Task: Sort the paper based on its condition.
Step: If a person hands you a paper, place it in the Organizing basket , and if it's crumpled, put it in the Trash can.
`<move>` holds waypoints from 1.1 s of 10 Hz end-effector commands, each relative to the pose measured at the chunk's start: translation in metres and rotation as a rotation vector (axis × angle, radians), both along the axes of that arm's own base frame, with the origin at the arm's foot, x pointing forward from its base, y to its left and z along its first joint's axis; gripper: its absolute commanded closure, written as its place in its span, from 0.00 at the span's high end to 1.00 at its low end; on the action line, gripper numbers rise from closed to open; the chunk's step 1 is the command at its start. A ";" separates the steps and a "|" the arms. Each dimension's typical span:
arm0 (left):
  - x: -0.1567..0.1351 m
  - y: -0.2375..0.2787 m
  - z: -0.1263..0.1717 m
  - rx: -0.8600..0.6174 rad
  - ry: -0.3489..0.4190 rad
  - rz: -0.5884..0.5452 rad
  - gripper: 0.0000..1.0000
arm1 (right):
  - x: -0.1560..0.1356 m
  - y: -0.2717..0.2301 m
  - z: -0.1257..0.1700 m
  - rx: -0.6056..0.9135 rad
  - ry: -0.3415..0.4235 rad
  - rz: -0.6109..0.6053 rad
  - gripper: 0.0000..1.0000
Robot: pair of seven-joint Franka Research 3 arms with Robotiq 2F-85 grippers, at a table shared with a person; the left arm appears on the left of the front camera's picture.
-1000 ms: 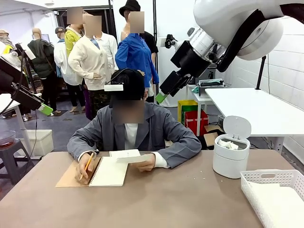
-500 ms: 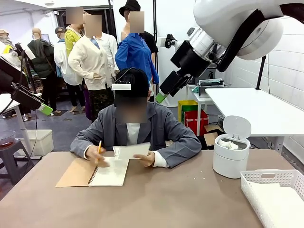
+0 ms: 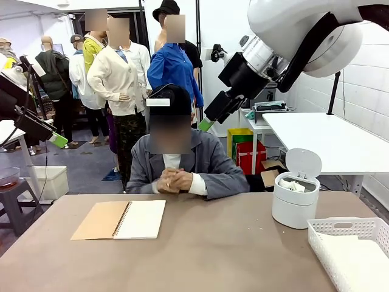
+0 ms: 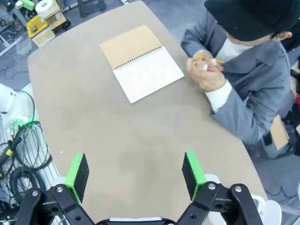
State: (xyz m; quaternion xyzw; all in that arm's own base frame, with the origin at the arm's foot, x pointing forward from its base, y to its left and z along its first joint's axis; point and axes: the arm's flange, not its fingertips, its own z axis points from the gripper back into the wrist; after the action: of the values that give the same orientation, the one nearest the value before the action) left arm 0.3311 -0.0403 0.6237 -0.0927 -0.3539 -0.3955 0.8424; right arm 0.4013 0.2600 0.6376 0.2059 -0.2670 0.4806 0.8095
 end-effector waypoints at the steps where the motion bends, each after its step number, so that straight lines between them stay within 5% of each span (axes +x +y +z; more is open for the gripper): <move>1: 0.001 0.001 0.000 -0.005 -0.004 0.002 1.00 | 0.000 0.000 -0.002 0.001 0.004 0.004 1.00; 11: 0.001 0.001 0.000 -0.005 -0.004 0.002 1.00 | 0.000 0.000 -0.002 0.001 0.004 0.004 1.00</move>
State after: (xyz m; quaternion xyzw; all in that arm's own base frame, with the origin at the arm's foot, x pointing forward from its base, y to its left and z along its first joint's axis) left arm 0.3311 -0.0403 0.6237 -0.0927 -0.3539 -0.3955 0.8424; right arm 0.4013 0.2600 0.6376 0.2059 -0.2670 0.4806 0.8095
